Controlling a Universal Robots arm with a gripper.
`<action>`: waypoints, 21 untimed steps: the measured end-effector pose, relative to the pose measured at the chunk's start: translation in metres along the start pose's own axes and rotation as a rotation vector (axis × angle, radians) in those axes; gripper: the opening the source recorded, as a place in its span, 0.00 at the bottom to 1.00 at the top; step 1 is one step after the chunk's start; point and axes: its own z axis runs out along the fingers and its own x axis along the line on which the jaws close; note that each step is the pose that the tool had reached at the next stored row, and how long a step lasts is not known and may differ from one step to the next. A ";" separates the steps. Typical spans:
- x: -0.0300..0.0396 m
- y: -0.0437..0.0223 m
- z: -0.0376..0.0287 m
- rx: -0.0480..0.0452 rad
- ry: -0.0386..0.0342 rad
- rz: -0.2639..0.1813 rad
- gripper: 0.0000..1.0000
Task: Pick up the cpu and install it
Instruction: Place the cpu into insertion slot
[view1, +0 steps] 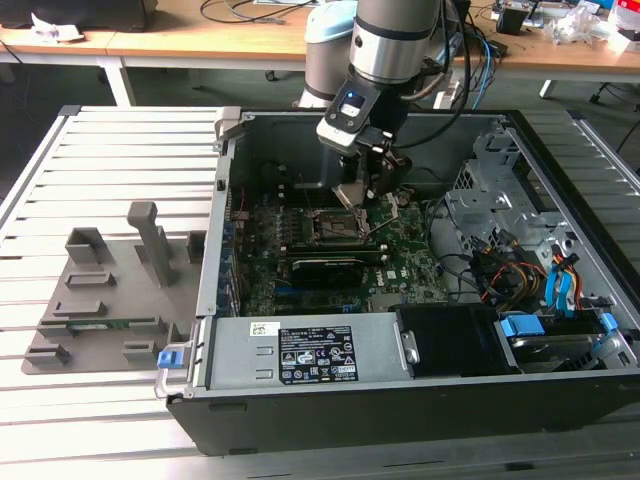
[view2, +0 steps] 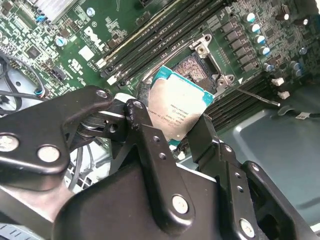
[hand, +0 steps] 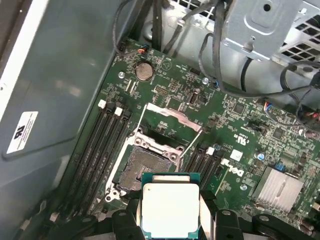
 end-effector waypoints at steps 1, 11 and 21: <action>0.0000 0.0000 0.0000 0.0001 0.0002 0.008 0.55; 0.0000 0.0000 0.0001 0.0010 0.0037 0.121 0.55; -0.0001 0.0001 0.0009 0.0059 -0.0030 0.331 0.55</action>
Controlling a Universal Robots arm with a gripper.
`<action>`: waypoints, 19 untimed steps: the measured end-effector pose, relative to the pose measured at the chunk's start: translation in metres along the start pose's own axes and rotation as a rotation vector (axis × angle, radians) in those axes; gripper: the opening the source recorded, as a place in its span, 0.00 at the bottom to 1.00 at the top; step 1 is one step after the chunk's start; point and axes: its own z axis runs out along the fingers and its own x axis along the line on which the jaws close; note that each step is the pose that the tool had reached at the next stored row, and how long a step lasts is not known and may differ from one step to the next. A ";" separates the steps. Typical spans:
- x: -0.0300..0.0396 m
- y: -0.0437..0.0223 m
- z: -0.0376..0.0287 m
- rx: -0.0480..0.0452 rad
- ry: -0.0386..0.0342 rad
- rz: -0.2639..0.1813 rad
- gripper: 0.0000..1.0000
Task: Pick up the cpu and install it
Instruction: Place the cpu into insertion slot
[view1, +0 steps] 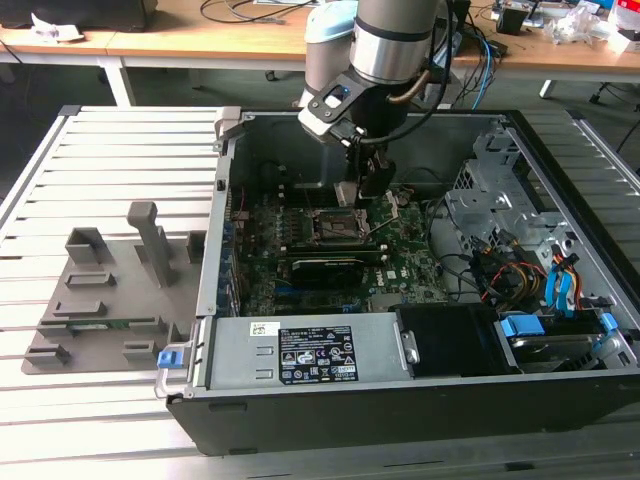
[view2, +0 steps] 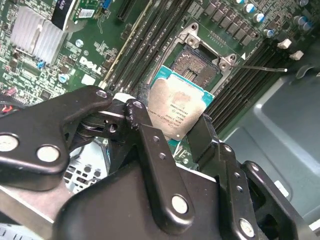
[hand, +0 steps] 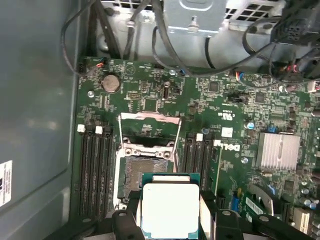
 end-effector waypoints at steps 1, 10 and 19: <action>0.0000 -0.0001 0.0000 0.0004 0.0001 0.011 0.55; 0.0001 0.0002 0.0048 0.0005 -0.0009 0.017 0.55; 0.0003 0.0005 0.0128 0.0005 -0.0009 0.017 0.55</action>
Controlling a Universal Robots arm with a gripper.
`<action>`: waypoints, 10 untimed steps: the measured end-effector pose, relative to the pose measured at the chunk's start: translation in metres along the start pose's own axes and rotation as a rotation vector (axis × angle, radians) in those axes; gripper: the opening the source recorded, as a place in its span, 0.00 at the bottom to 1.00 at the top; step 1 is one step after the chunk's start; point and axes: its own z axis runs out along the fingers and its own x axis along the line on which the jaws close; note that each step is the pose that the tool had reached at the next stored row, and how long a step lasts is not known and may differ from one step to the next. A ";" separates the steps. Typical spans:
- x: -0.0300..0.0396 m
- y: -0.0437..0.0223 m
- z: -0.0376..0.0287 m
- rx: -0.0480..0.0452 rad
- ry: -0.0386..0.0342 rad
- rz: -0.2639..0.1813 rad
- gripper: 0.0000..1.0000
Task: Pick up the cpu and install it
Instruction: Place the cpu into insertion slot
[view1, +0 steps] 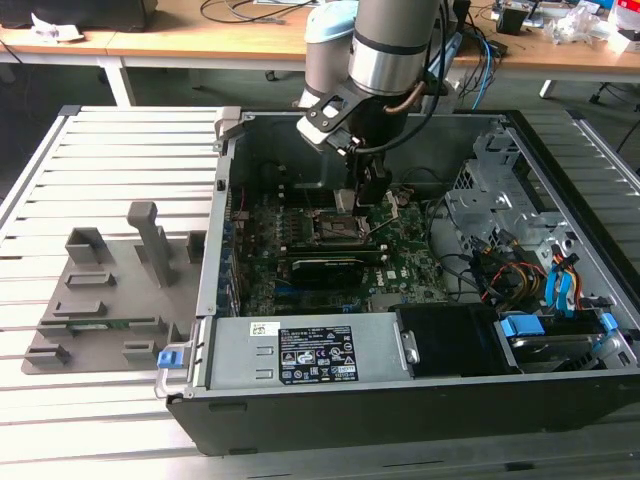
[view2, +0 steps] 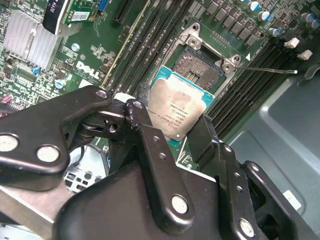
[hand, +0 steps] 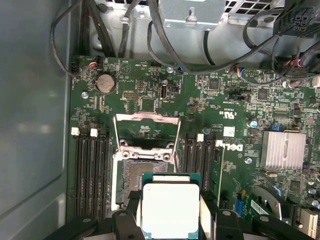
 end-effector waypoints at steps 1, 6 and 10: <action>0.0000 0.0000 0.0006 0.0000 0.0000 0.000 0.55; 0.0001 0.0003 0.0063 0.0001 -0.0002 0.000 0.55; 0.0003 0.0005 0.0111 0.0000 0.0000 0.000 0.55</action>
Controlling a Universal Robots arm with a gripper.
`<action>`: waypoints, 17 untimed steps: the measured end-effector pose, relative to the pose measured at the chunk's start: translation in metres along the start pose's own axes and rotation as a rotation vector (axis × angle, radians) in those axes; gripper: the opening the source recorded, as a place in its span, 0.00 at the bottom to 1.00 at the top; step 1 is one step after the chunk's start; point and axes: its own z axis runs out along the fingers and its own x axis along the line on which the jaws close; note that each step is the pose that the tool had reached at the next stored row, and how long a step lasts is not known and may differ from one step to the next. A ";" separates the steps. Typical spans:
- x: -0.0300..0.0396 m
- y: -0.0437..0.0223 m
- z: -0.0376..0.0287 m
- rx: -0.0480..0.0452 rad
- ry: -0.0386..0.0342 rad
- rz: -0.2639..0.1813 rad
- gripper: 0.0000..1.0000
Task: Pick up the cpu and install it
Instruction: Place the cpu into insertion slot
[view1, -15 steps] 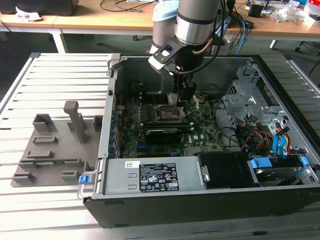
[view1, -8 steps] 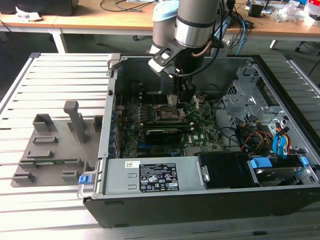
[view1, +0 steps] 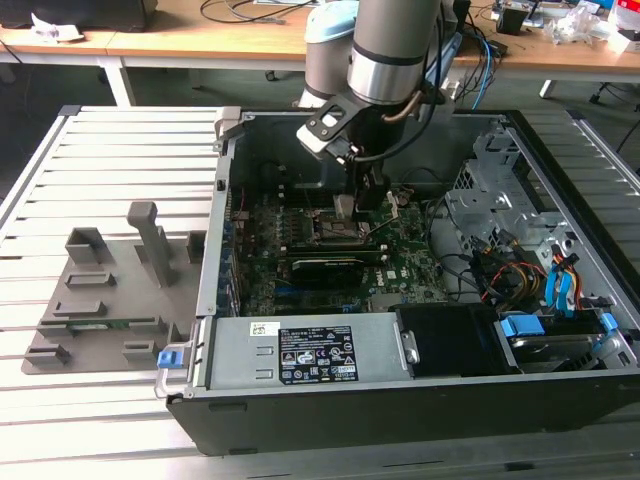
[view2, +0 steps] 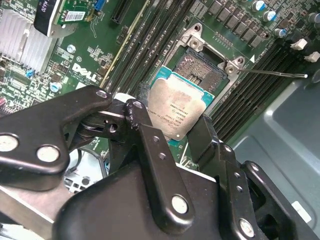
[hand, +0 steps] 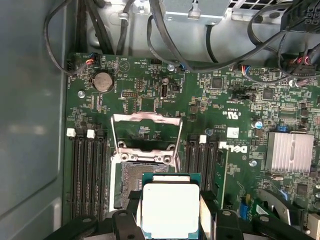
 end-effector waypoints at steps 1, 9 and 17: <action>0.0000 0.0000 0.0007 0.0000 -0.0001 0.000 0.55; 0.0002 0.0004 0.0084 0.0001 0.0000 0.000 0.55; 0.0004 0.0009 0.0189 0.0001 -0.0001 0.000 0.55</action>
